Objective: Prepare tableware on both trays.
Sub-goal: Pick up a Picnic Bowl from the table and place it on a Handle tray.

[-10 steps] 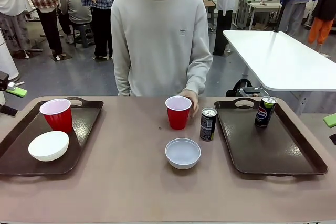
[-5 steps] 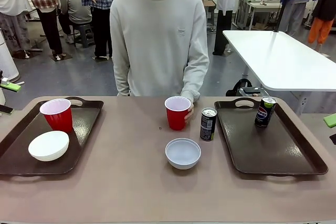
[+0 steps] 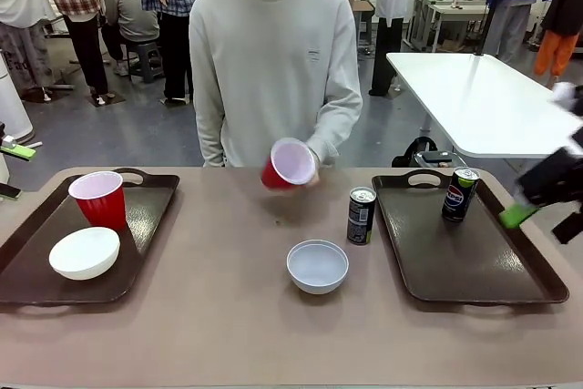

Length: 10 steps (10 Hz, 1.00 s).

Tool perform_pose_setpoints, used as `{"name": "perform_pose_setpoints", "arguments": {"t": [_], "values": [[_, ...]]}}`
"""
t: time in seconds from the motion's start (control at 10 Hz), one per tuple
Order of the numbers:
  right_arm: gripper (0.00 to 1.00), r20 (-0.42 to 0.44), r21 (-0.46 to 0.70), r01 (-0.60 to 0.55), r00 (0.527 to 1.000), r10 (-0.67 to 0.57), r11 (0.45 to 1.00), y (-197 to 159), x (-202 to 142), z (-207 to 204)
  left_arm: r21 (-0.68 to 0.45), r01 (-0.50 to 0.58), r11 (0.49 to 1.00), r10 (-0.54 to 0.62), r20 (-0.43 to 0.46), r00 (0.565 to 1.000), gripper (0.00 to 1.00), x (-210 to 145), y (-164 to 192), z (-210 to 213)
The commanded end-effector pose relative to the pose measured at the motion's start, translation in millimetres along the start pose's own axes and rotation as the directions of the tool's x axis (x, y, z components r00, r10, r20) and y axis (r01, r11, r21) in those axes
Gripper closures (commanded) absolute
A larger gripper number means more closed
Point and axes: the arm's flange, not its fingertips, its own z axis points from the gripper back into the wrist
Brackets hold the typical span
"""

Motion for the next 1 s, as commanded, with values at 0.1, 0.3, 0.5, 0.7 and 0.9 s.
{"name": "perform_pose_setpoints", "arguments": {"t": [0.1,0.3,0.5,0.7,0.9], "values": [[0.00,-0.230,-0.153,0.003,0.972,-0.039,0.988,62,48,-35,-0.023,0.012,1.000,-0.012,0.003,1.000,0.20,0,1,0],[0.00,-0.307,-0.213,0.037,0.946,-0.103,0.976,91,69,-51,-0.023,0.012,1.000,-0.012,0.003,1.000,0.20,0,1,0],[0.00,-0.268,-0.190,0.074,0.955,-0.125,0.979,100,86,-62,-0.023,0.012,1.000,-0.012,0.003,1.000,0.20,0,1,0],[0.00,-0.281,-0.199,0.030,0.956,-0.087,0.980,90,65,-68,-0.023,0.012,1.000,-0.012,0.003,1.000,0.20,0,1,0],[0.00,-0.281,-0.199,0.030,0.956,-0.087,0.980,90,65,-68,-0.023,0.012,1.000,-0.012,0.003,1.000,0.20,0,1,0]]}}
